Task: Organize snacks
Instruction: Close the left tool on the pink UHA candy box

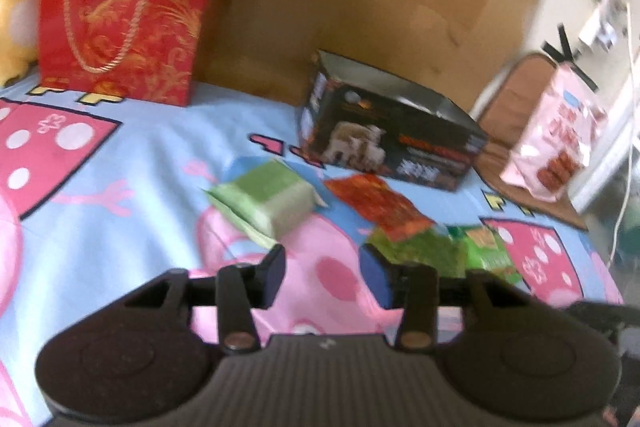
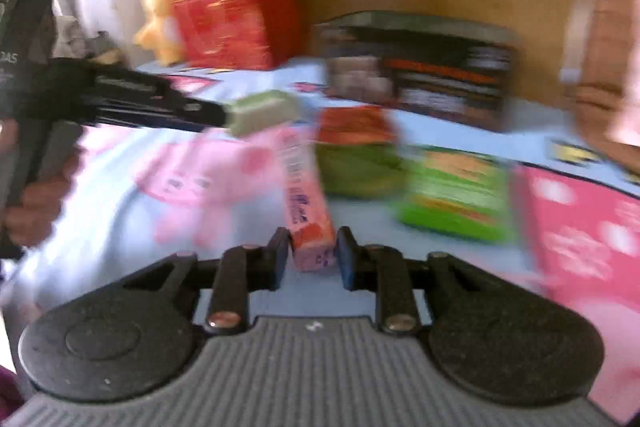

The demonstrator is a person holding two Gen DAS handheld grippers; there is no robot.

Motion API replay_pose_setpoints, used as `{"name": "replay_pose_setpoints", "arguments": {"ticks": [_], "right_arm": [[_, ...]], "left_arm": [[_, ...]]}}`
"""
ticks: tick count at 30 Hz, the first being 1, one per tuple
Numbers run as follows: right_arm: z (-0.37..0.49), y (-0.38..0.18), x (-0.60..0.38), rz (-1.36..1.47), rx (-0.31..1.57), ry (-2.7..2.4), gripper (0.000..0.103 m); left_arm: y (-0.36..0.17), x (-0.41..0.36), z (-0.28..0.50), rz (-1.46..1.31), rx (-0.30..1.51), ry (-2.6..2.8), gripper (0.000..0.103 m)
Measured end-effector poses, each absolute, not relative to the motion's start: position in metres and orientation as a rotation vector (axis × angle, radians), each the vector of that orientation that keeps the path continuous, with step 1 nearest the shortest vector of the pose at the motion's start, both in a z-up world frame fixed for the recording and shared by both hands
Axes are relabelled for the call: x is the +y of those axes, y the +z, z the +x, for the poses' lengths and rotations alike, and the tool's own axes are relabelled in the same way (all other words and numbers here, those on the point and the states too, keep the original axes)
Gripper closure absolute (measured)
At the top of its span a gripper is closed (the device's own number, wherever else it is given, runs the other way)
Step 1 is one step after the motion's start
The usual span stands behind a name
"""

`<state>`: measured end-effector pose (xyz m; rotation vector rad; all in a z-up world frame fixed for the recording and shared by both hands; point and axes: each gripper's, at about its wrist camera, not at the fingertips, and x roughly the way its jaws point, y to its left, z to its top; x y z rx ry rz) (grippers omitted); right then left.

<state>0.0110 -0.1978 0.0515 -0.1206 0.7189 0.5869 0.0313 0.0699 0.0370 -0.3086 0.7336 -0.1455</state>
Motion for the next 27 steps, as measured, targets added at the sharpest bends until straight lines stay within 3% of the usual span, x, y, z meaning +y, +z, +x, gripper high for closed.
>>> {"name": "replay_pose_setpoints", "arguments": {"ticks": [3, 6, 10, 16, 23, 26, 27], "right_arm": [[0.005, 0.057, -0.236, -0.060, 0.693, 0.456, 0.067], [-0.006, 0.061, -0.256, 0.034, 0.669, 0.456, 0.058], [-0.010, 0.059, -0.242, -0.028, 0.638, 0.504, 0.047], [0.004, 0.057, -0.219, -0.108, 0.643, 0.573, 0.039], [0.012, 0.046, -0.201, -0.160, 0.676, 0.595, 0.039], [0.015, 0.044, -0.197, -0.137, 0.694, 0.606, 0.042], [0.016, 0.043, -0.194, -0.122, 0.708, 0.614, 0.055]], "left_arm": [[0.034, 0.059, 0.033, -0.317, 0.762, -0.182, 0.059], [0.033, 0.055, 0.032, -0.348, 0.785, -0.209, 0.059], [0.033, 0.060, 0.020, -0.385, 0.808, -0.193, 0.054], [0.028, 0.065, 0.001, -0.467, 0.858, -0.189, 0.054], [0.026, 0.035, 0.030, -0.415, 0.875, -0.222, 0.054], [0.025, 0.017, 0.036, -0.390, 0.878, -0.269, 0.061], [0.026, 0.013, 0.036, -0.382, 0.880, -0.262, 0.061]]}}
